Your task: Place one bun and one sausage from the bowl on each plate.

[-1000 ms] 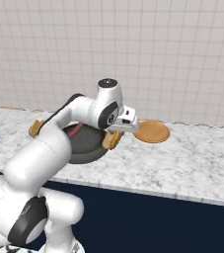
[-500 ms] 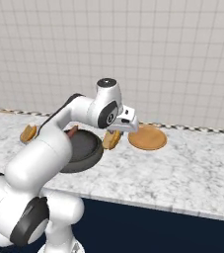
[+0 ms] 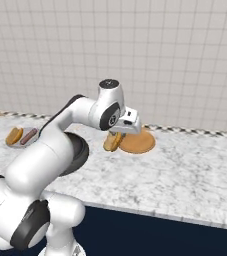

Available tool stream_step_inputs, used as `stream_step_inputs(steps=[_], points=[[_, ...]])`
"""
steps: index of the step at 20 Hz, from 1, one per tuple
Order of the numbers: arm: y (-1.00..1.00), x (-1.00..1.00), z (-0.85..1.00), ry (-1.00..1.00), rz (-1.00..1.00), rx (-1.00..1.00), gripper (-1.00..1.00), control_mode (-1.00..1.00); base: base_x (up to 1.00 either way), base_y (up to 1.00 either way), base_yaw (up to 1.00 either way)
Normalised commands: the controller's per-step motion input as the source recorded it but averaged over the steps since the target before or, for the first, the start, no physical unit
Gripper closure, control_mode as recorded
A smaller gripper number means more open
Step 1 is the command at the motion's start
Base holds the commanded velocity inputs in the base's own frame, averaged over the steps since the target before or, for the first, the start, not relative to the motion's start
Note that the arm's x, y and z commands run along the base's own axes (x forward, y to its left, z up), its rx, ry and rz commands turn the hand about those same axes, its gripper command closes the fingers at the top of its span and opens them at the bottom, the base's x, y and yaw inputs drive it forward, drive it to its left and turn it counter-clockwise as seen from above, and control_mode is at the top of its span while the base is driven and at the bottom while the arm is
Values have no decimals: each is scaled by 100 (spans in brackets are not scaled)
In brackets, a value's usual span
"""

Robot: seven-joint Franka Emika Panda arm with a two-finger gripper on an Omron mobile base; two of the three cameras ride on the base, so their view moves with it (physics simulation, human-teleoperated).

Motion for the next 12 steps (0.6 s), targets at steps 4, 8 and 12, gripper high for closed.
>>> stream_step_inputs(steps=[4,8,12], points=[[0,6,0,0,0,0,100,-100,23,-5,0],[0,83,-10,7,0,0,100,-100,0,0,0],[-50,97,-34,19,0,0,100,-100,0,0,0]])
